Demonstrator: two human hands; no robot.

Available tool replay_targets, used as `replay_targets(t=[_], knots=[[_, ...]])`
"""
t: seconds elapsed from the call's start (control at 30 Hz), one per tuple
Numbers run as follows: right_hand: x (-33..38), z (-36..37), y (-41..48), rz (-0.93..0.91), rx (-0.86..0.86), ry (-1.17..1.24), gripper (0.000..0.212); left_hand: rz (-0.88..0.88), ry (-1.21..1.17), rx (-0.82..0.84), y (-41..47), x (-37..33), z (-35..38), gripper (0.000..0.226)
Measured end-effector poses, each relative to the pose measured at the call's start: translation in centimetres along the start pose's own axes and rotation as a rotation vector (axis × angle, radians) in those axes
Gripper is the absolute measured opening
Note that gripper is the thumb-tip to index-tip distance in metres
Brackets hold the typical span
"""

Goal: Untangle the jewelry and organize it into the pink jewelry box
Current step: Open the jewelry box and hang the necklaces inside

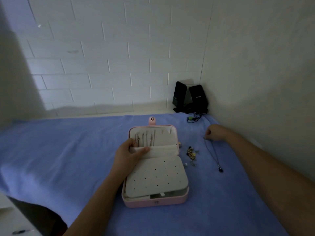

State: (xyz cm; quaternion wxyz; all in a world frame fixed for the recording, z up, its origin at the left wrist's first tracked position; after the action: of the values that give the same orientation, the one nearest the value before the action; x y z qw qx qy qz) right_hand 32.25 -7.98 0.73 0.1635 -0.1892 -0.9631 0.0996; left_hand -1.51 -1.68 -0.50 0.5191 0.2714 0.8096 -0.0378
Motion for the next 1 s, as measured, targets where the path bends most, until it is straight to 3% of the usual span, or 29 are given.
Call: replay_targets(t=[0.03,0.23,0.3,0.37,0.43,0.57,0.63,1.0], knots=[[-0.6,0.4,0.0,0.033,0.062,-0.015,0.029,0.0,0.003,0.001,0.0,0.0,0.0,0.037],[-1.8,0.6,-0.2,0.174,0.151,-0.081,0.017,0.0,-0.015,0.004,0.0,0.2,0.1,0.037],[-1.0,0.4,-0.9,0.186,0.15,-0.115,0.029,0.004,-0.012,0.002,0.1,0.2,0.0,0.037],[0.3,-0.1,-1.5,0.119,0.125,-0.04,0.037,0.009,0.005,-0.007,0.0,0.2,-0.1,0.038],[1.0,-1.0,-1.8,0.035,0.101,0.105,0.031,0.012,0.004,-0.009,0.1,0.2,-0.1,0.039],[1.9,-2.6,-2.9,-0.12,0.131,0.656,0.021,0.015,0.004,-0.009,0.1,0.3,0.0,0.039],[2.8,-3.6,-3.5,-0.193,0.146,0.791,0.021,0.01,0.001,-0.005,0.1,0.5,0.0,0.038],[8.7,-7.6,-7.1,-0.423,0.194,0.746,0.016,0.027,-0.002,-0.01,0.0,0.2,-0.1,0.04]])
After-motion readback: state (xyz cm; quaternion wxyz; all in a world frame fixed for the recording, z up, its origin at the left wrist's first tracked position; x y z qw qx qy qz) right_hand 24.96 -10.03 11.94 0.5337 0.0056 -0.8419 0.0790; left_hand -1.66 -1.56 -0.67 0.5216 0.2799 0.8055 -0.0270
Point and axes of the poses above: each hand's wrist, its own y-axis towards the middle knuckle, its own z-axis out of the palm, x = y × z, the point moved 8 cm from there along y, towards the middle knuckle, and after that the axes turned 9 degrees about x, right-handed, at the moved point
